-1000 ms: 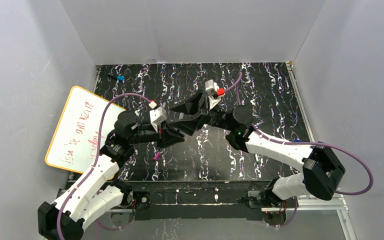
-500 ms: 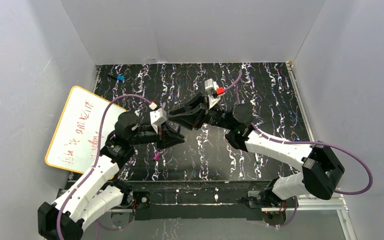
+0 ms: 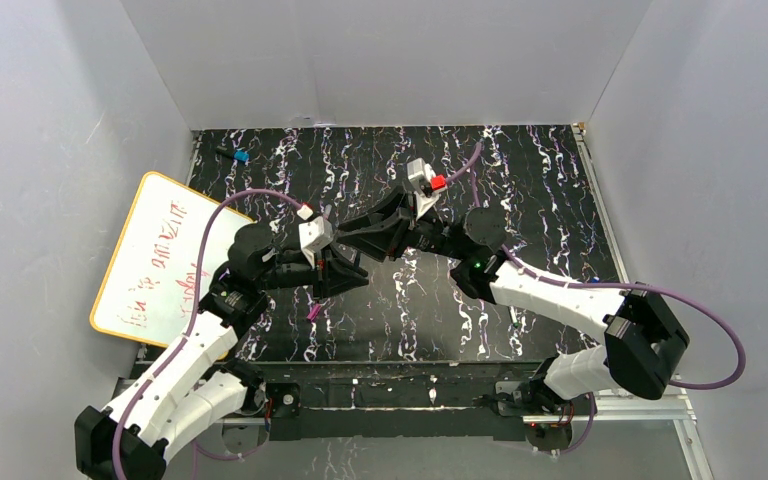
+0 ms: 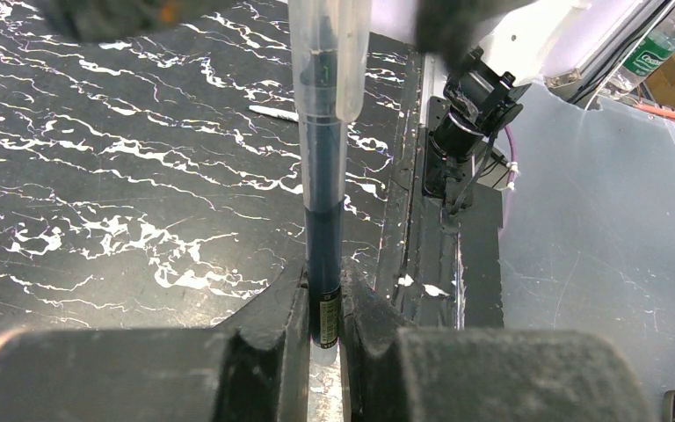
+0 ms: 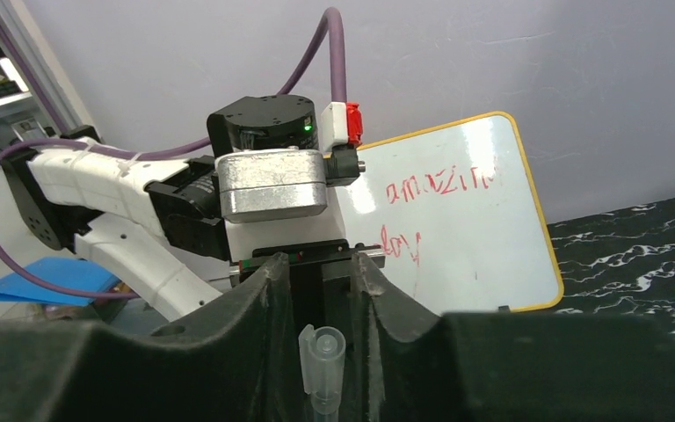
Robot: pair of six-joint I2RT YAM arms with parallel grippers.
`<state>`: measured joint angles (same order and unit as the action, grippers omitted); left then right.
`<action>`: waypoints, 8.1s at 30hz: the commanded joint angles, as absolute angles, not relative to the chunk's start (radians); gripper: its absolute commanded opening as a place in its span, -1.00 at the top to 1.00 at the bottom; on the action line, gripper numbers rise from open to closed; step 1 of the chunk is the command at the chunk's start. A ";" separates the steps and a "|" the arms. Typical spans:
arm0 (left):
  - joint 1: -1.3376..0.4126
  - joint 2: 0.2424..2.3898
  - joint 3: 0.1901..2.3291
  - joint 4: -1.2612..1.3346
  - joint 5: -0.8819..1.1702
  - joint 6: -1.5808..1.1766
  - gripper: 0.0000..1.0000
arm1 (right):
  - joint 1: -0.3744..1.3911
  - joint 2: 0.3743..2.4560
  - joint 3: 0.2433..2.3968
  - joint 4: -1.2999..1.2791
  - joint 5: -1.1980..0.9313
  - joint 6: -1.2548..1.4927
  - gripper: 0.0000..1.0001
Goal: Insert the pens into the pen caps
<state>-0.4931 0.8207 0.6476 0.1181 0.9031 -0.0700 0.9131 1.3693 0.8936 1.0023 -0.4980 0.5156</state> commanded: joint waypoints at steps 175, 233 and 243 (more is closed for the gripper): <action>-0.401 1.439 1.054 -0.389 0.053 -0.148 1.00 | 1.065 0.627 0.657 0.442 0.124 0.148 -0.67; -0.453 1.197 1.143 -0.496 0.078 -0.147 -0.72 | 0.400 1.265 0.911 -0.400 -0.076 0.302 -0.75; -0.448 1.166 1.035 -0.422 0.119 -0.117 -0.72 | 0.365 1.284 0.865 -0.496 0.249 0.343 -0.49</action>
<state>-0.4538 1.1767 1.0126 -0.4530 0.0891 -0.1490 0.3626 1.3083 0.8734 -0.4313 0.1448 0.3035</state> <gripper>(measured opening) 0.861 0.776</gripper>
